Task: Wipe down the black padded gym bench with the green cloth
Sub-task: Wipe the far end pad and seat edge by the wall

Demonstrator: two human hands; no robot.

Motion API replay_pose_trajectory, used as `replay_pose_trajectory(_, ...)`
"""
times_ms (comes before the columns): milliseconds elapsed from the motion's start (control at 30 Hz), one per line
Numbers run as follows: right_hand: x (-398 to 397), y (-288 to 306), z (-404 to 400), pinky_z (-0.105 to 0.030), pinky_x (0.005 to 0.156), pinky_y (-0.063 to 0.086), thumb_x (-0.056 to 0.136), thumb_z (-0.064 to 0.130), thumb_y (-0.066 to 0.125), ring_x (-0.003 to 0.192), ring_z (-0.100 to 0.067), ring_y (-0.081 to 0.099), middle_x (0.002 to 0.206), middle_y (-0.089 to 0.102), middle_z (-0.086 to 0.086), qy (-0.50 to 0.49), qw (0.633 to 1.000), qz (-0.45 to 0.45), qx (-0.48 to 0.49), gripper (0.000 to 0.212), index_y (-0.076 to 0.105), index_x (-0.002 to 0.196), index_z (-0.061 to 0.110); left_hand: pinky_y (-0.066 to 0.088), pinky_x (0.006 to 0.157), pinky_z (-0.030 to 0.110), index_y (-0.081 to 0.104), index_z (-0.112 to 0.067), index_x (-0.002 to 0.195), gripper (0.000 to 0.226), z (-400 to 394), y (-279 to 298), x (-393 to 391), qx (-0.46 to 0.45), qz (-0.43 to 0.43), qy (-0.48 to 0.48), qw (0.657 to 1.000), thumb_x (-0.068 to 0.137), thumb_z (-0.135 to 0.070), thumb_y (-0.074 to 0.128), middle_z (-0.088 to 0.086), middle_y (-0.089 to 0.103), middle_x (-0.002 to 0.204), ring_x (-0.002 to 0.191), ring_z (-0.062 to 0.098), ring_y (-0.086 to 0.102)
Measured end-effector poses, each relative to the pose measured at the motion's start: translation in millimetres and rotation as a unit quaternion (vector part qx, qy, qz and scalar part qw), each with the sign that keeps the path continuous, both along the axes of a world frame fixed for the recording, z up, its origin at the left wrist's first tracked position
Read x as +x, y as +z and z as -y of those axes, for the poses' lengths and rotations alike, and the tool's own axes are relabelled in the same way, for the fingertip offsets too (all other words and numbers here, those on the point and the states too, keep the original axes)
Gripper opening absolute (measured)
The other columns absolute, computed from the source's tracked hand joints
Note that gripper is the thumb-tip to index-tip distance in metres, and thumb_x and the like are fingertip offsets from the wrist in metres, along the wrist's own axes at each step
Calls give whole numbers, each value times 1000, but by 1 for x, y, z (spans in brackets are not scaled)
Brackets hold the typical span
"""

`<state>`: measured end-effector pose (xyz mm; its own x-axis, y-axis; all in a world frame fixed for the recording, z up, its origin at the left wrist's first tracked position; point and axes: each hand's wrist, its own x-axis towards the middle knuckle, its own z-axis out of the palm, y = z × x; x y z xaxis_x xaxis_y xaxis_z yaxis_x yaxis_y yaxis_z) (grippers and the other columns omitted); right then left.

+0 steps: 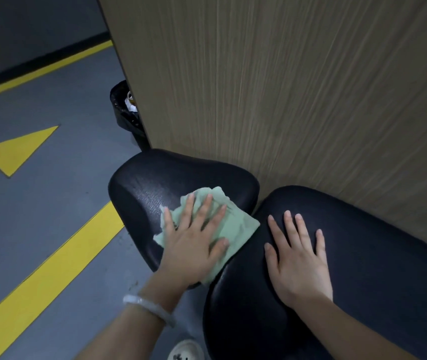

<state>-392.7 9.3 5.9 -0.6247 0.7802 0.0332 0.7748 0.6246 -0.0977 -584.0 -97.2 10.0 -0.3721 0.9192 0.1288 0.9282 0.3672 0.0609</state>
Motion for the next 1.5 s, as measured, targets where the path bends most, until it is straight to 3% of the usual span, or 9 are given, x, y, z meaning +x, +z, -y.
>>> replay_pose_trajectory(333, -2, 10, 2, -44, 117, -9, 89, 53, -6, 145, -12, -16, 158, -7, 6, -8, 999, -11, -37, 63, -2, 148, 34, 10, 102, 75, 44, -37, 141, 60, 16, -5, 32, 6, 63, 167, 984, 89, -64, 30, -1, 38, 151, 142, 34, 25)
replay_pose_trajectory(533, -1, 4, -1, -46, 115, 3, 96, 50, 13, 147, -17, 9, 157, 20, 0, -21, 1000, 3, -7, 57, 22, 149, 29, -16, 102, 70, -2, -46, 149, 69, -21, 6, 26, -18, 119, 269, 956, 83, -69, -4, -9, -12, 160, 143, 27, -25)
replay_pose_trajectory(733, -1, -2, -2, -47, 114, 7, 97, 48, 19, 146, -19, 16, 155, 28, -1, -15, 1000, 9, 13, 56, 31, 148, 28, -18, 107, 61, -9, -44, 148, 72, -11, 12, 34, 6, 170, 316, 933, 78, -62, -16, -9, -22, 156, 141, 23, -28)
replay_pose_trajectory(833, -2, -2, -2, -47, 114, 7, 96, 48, 18, 146, -19, 16, 155, 28, -1, -16, 1000, 5, 18, 56, 31, 148, 28, 2, 112, 54, -17, -44, 147, 64, 14, 18, 47, -45, 203, 335, 919, 86, -63, -9, -8, -34, 151, 143, 23, -24)
replay_pose_trajectory(900, -2, -2, -2, -47, 115, 5, 96, 49, 17, 147, -18, 12, 156, 26, -1, -17, 1000, 1, 16, 57, 28, 148, 29, 20, 102, 49, 6, -42, 151, 61, 26, 29, 43, -56, 149, 297, 942, 93, -61, 5, 2, -1, 161, 143, 29, 16)
replay_pose_trajectory(967, -1, -2, -3, -46, 116, 2, 96, 49, 15, 147, -17, 10, 156, 23, 0, -16, 1000, -3, 16, 57, 26, 149, 30, 24, 88, 44, 39, -32, 144, 65, 25, 46, 27, -78, 40, 260, 962, 90, -57, 13, 8, 47, 142, 111, 30, 49)
replay_pose_trajectory(1167, -2, -2, -3, -47, 115, 7, 96, 47, 20, 146, -18, 16, 155, 28, -1, -20, 1000, -3, 20, 56, 31, 147, 28, 13, 114, 48, 48, -30, 140, 53, 25, 8, -8, 2, 24, -106, 994, 90, -46, 39, -6, 37, 151, 141, 18, 31)
replay_pose_trajectory(1333, -3, -4, -3, -46, 115, 6, 96, 47, 21, 146, -18, 16, 154, 30, -1, -17, 999, -5, 28, 56, 35, 147, 27, 30, 104, 57, 47, -29, 138, 45, 45, -20, 36, 117, 69, 118, 984, 98, -38, 27, 0, 48, 143, 134, 24, 42)
replay_pose_trajectory(1500, -2, -6, -3, -48, 112, 12, 95, 45, 26, 143, -19, 25, 150, 39, -3, -14, 999, -18, 47, 55, 42, 144, 25, 24, 107, 58, 53, -30, 132, 49, 30, -21, 39, 133, 75, 219, 964, 100, -48, 21, 0, 53, 139, 131, 25, 45)
